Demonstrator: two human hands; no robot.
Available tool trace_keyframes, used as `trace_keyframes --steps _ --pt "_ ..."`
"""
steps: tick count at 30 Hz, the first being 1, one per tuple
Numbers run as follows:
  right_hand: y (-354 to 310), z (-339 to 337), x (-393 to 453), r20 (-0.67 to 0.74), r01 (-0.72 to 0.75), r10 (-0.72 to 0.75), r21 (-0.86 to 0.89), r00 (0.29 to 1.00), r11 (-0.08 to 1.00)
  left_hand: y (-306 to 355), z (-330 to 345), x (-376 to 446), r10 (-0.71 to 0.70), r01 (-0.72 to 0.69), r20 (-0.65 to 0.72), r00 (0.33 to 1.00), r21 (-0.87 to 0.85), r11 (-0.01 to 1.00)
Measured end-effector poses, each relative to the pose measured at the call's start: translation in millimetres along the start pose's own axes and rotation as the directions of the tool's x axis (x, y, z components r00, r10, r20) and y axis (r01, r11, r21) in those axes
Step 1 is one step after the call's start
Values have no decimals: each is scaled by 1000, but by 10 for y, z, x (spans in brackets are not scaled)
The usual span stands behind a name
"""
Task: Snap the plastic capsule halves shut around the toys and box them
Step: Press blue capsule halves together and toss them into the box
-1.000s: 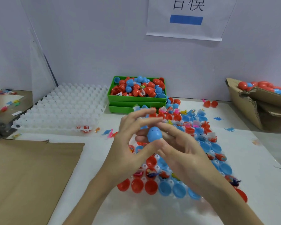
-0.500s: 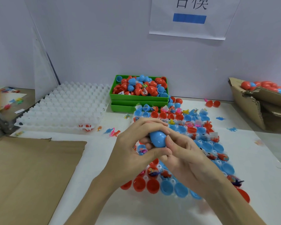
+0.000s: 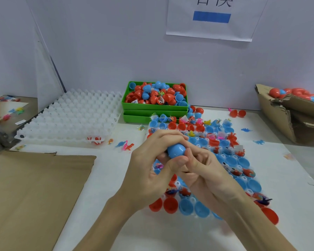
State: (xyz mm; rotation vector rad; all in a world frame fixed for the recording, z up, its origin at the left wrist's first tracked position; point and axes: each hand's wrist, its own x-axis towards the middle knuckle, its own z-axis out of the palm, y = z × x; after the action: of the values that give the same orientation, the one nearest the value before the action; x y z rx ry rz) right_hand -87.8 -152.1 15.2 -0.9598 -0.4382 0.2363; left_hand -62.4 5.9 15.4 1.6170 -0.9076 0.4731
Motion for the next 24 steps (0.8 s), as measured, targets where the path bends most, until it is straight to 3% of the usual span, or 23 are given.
trace_keyframes --steps 4,7,9,10,12,15,19,24 --pt "-18 -1 -13 -27 15 -15 -10 1000 1000 -17 14 -2 -20 20 13 1000 -25 999" --pt "-28 13 -22 -81 17 -20 -37 996 999 -39 -4 17 -111 115 63 992 -61 991" --pt "-41 33 -28 -161 37 -73 -216 984 976 -76 -25 18 -161 167 103 982 -58 984" --pt "-51 33 -31 -232 49 -145 -376 962 925 -95 -35 19 -173 180 115 978 -45 983" --pt "-73 18 -40 -314 48 -355 -687 880 725 -121 -46 29 -207 212 118 971 -31 977" --pt "-59 -31 -50 -195 27 -532 -925 824 380 -148 -59 46 -321 327 78 944 -80 942" --pt "28 -81 -36 -27 16 -596 -998 803 67 -161 -56 36 -454 467 108 884 -205 860" --pt "84 -122 -12 29 -7 -536 -998 844 -65 -173 -61 34 -548 586 218 807 -407 701"
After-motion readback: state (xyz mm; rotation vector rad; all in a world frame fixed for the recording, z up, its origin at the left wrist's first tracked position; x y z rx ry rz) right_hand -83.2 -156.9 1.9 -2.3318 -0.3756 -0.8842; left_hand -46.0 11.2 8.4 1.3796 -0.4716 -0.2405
